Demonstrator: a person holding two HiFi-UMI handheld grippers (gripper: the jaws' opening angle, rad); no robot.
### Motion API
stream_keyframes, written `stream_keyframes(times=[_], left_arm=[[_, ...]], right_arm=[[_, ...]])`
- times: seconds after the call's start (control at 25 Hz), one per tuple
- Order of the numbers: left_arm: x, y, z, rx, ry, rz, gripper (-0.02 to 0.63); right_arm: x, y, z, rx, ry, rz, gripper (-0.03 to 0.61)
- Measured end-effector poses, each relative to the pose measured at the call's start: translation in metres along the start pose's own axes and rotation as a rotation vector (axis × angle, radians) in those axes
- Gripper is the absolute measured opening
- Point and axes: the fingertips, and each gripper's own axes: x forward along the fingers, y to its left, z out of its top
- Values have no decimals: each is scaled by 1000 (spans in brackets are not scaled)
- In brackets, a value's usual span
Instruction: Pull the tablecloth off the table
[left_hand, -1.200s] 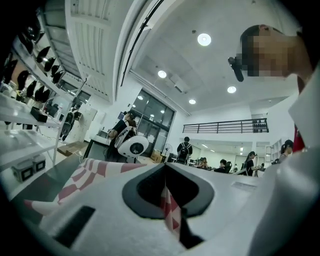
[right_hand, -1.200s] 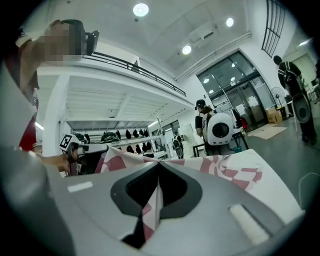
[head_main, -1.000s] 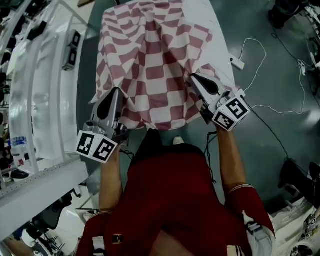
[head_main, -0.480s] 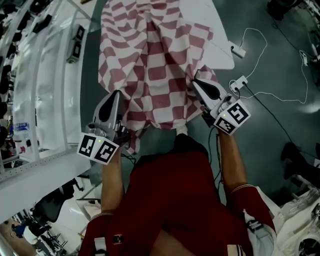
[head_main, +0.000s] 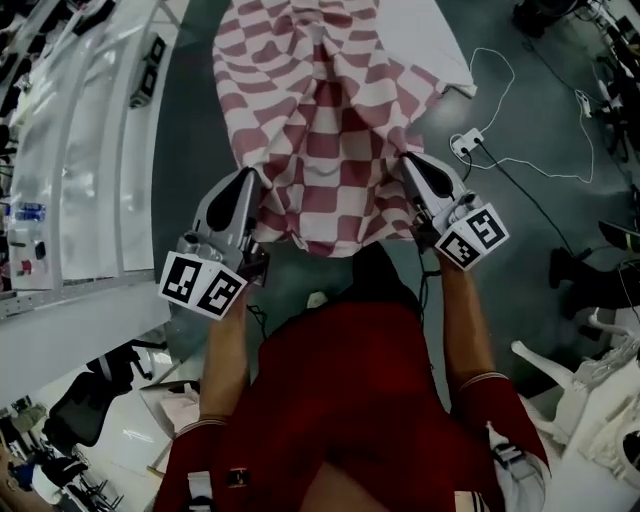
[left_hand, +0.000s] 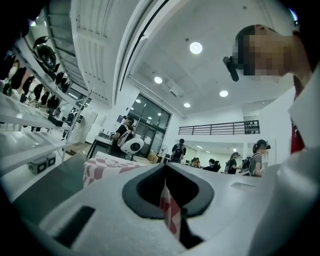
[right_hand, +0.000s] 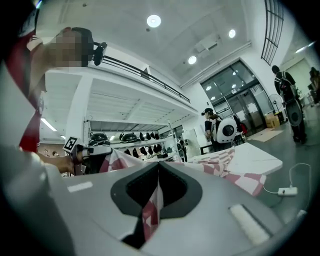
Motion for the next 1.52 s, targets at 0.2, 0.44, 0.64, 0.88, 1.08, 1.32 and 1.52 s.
stream_keyframes(times=[0.2, 0.44, 0.64, 0.88, 1.08, 1.32, 1.52], left_arm=[[-72, -13, 4, -20, -18, -28, 8], [-117, -44, -1, -50, -30, -43, 9], [-137, -75, -9, -51, -24, -32, 8], [-161, -134, -22, -25, -10, 4, 9], [-184, -196, -34, -5, -4, 33, 8], [-225, -236, -42, -1, -3, 52, 8], [-243, -242, -39, 0, -1, 14, 9]], right_arm=[[-38, 77, -11, 4, -11, -45, 15], [-81, 137, -15, -1, -1, -25, 15], [-111, 165, -18, 9, 2, 23, 15], [-170, 193, -24, 34, -2, 100, 15], [-232, 216, -24, 63, -21, 163, 15], [-278, 247, -22, 81, -48, 209, 15], [-291, 269, -13, 104, -104, 178, 15]])
